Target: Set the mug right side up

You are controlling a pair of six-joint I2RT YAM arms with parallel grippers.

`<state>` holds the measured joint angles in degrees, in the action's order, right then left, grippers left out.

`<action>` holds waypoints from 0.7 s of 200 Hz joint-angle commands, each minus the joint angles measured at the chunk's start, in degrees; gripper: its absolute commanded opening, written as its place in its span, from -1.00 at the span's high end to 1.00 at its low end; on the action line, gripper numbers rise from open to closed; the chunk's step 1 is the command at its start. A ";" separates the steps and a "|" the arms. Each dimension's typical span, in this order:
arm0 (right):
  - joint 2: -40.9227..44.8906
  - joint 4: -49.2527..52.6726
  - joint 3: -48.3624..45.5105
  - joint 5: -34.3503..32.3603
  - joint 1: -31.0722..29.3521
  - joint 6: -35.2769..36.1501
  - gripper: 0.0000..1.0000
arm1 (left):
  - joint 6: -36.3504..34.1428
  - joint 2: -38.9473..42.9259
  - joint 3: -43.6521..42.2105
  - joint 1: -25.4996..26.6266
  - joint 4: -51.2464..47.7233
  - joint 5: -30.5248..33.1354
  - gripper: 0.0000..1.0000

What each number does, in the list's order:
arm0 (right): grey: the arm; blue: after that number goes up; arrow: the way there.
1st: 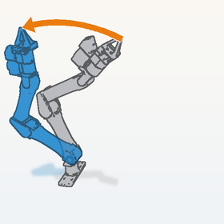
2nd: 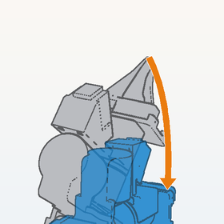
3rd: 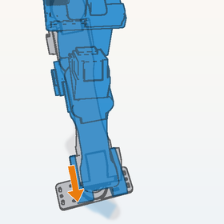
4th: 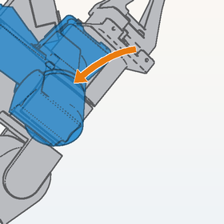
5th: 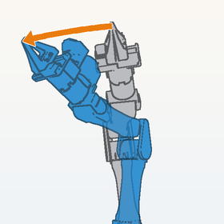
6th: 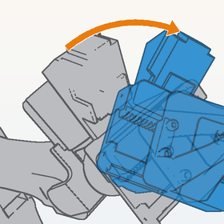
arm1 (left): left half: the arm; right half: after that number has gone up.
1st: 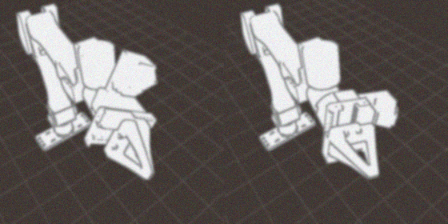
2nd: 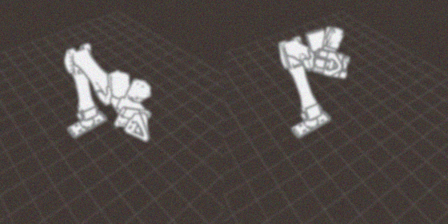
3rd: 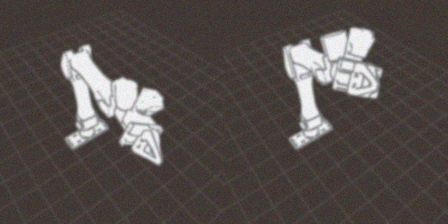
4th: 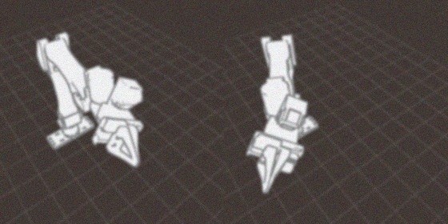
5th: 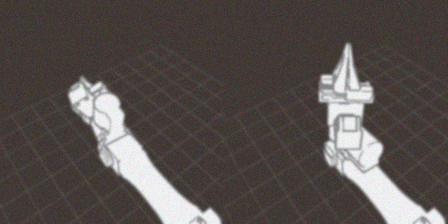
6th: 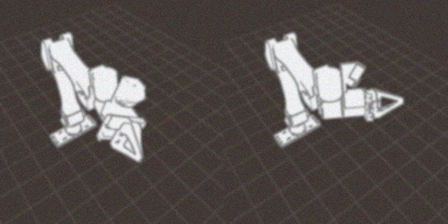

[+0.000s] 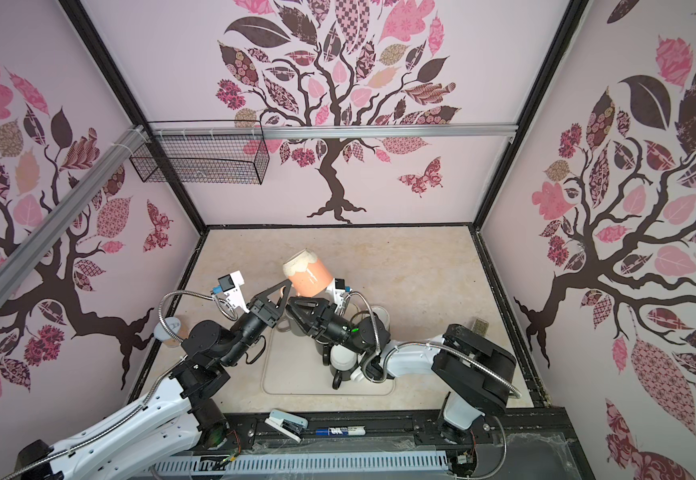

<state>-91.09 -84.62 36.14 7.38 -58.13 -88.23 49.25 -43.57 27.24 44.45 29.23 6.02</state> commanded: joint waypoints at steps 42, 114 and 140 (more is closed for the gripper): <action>3.89 -0.70 -1.17 -9.02 0.13 3.92 0.21 | 1.72 -0.75 -1.91 0.13 12.38 -7.03 1.00; 4.98 -0.27 -0.64 -12.33 0.15 7.89 0.28 | 6.20 1.83 -5.41 0.27 12.82 -5.63 1.00; 2.62 -1.45 0.97 -11.71 0.21 6.64 0.24 | 6.56 2.14 -5.81 0.49 13.31 -5.52 1.00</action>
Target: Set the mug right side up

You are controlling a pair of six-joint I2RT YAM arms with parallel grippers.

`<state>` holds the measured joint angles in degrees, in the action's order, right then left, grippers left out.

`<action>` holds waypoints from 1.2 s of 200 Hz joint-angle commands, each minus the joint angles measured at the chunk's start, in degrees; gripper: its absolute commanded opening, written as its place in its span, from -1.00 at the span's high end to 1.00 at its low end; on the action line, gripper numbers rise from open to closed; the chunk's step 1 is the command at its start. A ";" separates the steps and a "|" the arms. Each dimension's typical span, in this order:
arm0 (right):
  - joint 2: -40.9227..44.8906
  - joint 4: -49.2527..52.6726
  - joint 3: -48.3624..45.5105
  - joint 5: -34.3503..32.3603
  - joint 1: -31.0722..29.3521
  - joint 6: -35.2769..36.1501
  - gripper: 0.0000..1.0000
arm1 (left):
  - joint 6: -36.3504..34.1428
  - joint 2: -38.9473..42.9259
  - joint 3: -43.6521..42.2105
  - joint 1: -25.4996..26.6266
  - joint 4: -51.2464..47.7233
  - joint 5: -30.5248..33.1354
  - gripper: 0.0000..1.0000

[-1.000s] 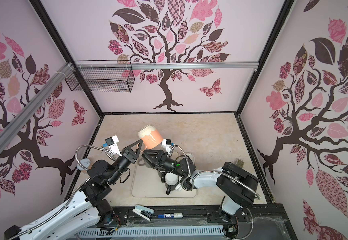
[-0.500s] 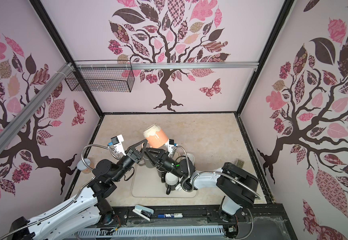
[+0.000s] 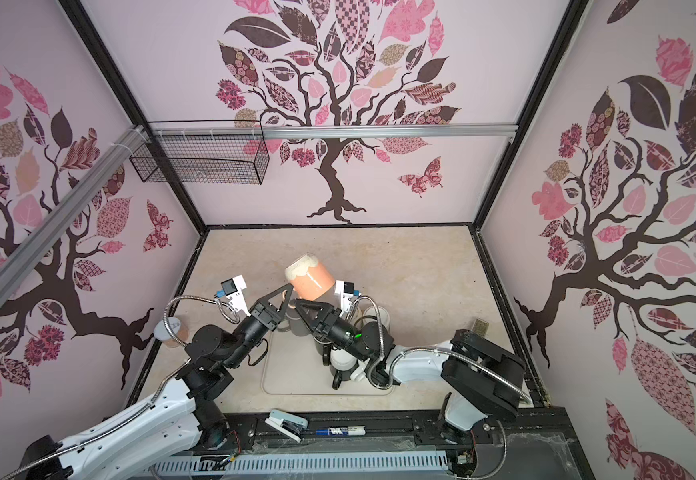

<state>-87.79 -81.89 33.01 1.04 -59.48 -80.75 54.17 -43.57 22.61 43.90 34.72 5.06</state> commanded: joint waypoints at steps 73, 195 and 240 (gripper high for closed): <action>-5.18 -6.19 7.65 -4.96 1.81 -5.78 0.35 | 3.36 3.20 -2.97 1.10 9.21 -6.67 1.00; -0.15 6.14 9.88 4.81 6.76 -0.25 1.00 | -0.99 12.32 -6.98 1.03 -2.16 0.91 1.00; 2.96 17.97 11.99 8.07 9.04 6.77 1.00 | -6.99 18.16 -3.40 0.66 -14.96 6.10 0.79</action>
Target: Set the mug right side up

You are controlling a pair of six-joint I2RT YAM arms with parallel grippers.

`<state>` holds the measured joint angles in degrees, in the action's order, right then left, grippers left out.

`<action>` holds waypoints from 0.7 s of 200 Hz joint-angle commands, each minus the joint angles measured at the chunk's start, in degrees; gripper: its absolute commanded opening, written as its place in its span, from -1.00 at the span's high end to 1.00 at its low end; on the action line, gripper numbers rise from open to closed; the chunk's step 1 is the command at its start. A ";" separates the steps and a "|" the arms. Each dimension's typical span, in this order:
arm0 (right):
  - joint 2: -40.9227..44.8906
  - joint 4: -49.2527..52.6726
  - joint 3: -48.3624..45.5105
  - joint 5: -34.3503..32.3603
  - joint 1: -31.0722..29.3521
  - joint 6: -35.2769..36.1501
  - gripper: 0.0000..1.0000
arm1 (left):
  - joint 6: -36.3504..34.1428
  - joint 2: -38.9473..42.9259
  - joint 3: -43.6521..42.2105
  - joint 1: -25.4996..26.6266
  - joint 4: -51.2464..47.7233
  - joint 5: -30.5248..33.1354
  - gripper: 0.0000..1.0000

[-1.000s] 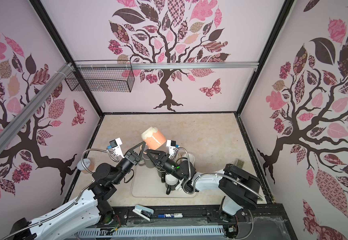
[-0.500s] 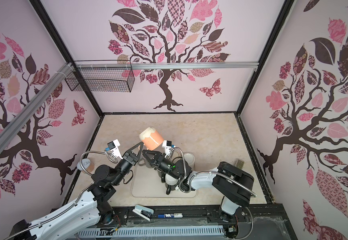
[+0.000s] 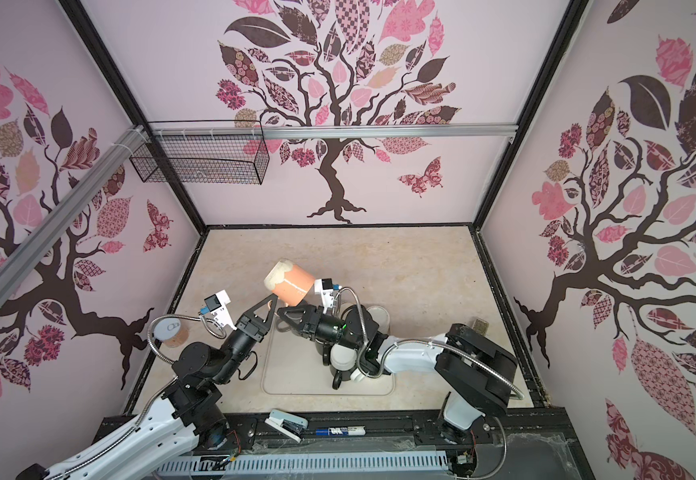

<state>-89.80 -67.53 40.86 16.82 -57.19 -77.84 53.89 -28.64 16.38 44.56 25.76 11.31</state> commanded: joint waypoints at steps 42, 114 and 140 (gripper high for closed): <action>5.65 7.73 5.19 -6.47 8.82 7.37 1.00 | -14.10 2.33 11.73 -0.16 -20.61 -0.01 -0.45; 9.91 34.07 11.73 -1.35 21.05 19.69 1.00 | -23.30 -8.91 35.52 -0.17 -51.88 3.25 -0.95; 9.64 52.99 20.72 0.29 26.47 30.85 1.00 | -25.00 -16.11 42.23 -0.10 -60.39 7.71 -0.95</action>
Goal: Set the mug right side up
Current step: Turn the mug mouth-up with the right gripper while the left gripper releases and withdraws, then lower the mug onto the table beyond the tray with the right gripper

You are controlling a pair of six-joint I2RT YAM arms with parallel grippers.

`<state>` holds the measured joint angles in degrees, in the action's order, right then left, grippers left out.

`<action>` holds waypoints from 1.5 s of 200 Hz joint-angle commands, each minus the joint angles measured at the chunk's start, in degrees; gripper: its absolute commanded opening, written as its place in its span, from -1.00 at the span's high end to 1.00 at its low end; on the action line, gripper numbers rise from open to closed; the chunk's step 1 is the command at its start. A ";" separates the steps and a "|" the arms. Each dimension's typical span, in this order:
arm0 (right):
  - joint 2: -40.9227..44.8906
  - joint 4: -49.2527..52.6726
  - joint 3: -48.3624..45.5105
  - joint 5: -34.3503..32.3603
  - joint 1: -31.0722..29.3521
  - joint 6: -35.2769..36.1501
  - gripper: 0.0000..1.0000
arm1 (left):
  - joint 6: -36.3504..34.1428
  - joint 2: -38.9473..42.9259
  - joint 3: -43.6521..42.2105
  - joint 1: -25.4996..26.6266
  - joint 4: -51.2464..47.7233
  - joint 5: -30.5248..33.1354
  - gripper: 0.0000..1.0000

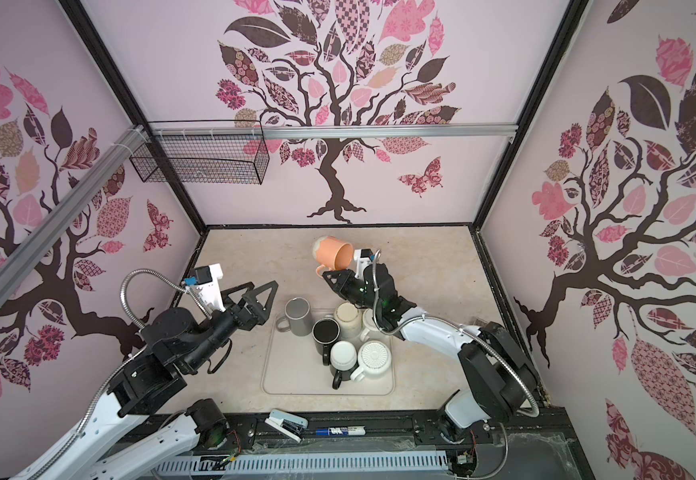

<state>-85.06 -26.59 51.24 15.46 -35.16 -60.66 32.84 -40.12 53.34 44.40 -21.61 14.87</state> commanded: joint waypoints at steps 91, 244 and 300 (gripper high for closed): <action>0.63 51.20 33.77 -14.76 10.35 38.93 1.00 | -6.59 -6.36 3.76 -0.01 -14.97 2.21 -0.95; -17.47 43.89 23.24 -24.86 13.80 41.86 1.00 | -4.05 -6.96 -3.71 -0.02 -11.26 2.89 -0.94; -21.54 46.21 33.68 -28.68 16.42 46.09 1.00 | -4.91 -7.51 -4.79 -0.04 -11.06 5.25 -0.95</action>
<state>-102.65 17.72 78.13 -9.47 -20.91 -17.91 28.47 -46.76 49.87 44.40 -33.69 18.74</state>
